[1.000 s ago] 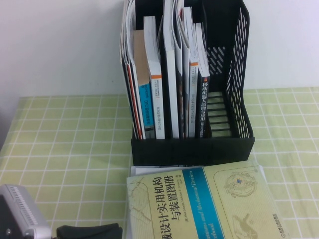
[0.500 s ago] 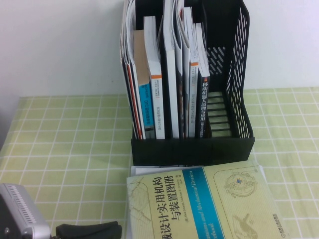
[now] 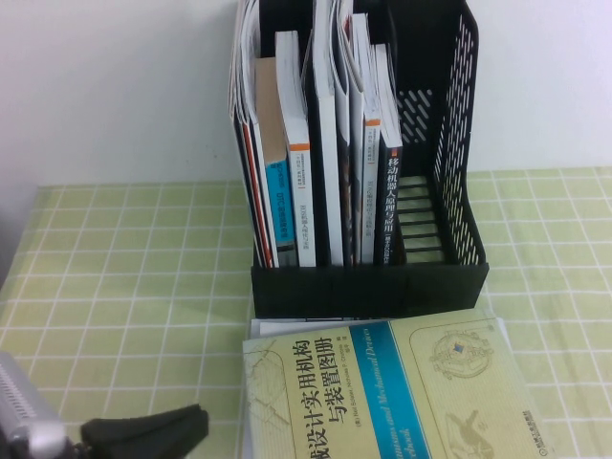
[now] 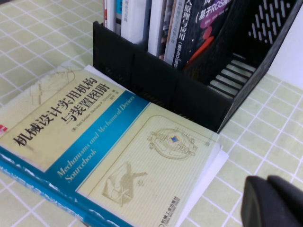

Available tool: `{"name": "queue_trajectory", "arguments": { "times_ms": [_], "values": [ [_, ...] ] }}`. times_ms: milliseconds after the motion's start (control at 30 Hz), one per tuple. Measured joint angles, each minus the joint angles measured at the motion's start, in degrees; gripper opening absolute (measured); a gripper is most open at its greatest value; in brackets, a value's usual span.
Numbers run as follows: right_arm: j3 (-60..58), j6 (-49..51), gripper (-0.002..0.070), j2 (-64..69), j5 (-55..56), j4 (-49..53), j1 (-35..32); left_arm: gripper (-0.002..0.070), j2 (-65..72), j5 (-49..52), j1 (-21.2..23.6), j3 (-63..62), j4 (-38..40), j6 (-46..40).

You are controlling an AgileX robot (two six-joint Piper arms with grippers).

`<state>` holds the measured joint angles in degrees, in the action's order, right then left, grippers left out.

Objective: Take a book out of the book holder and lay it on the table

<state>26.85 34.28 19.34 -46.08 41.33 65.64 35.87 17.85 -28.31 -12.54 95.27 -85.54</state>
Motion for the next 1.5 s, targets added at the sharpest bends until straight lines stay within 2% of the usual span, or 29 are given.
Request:
{"name": "queue_trajectory", "arguments": {
  "times_ms": [133, 200, 267, 400, 467, 600, 700, 800, 900, 1500],
  "values": [
    [0.00, 0.00, -0.0001, 0.00, -0.21, 0.00, 0.00, -0.0002, -8.24, -7.67, 0.00, 1.73, 1.38, 2.09],
    [0.00, 0.00, -0.0001, 0.00, -0.21, 0.00, 0.00, -0.0002, -12.58, -11.94, 0.00, 2.51, -3.48, 8.06],
    [0.00, 0.00, -0.0001, 0.00, -0.21, 0.00, 0.00, -0.0002, -16.39, -14.27, 0.30, 3.57, -16.14, 18.22],
    [0.00, 0.14, -0.0001, 0.00, -0.21, 0.00, 0.00, -0.0002, -22.32, -13.76, 2.78, 5.95, -47.48, 45.16],
    [0.00, 0.14, -0.0001, 0.00, -0.21, 0.00, 0.00, -0.0002, -25.13, -12.69, 5.30, 7.53, -57.98, 55.65],
    [0.00, 0.14, -0.0001, 0.00, -0.21, 0.00, 0.00, -0.0002, -31.74, -8.06, 12.32, 11.06, -72.04, 72.54],
    [0.00, 0.14, -0.0001, 0.00, -0.21, 0.00, 0.00, -0.0002, -35.69, -3.52, 17.09, 13.51, -79.28, 83.38],
    [0.00, 0.14, -0.0001, 0.00, -0.21, 0.00, 0.00, -0.0002, -36.39, -0.26, 19.18, 13.94, -83.98, 90.28],
    [0.00, 0.14, -0.0001, 0.00, -0.21, 0.00, 0.00, -0.0002, -36.58, 1.13, 19.28, 13.94, -86.49, 92.51],
    [0.00, 0.36, -0.0001, 0.00, -0.21, 0.00, 0.00, -0.0002, -36.52, 1.65, 19.28, 13.94, -88.23, 91.81]
  ]
}}
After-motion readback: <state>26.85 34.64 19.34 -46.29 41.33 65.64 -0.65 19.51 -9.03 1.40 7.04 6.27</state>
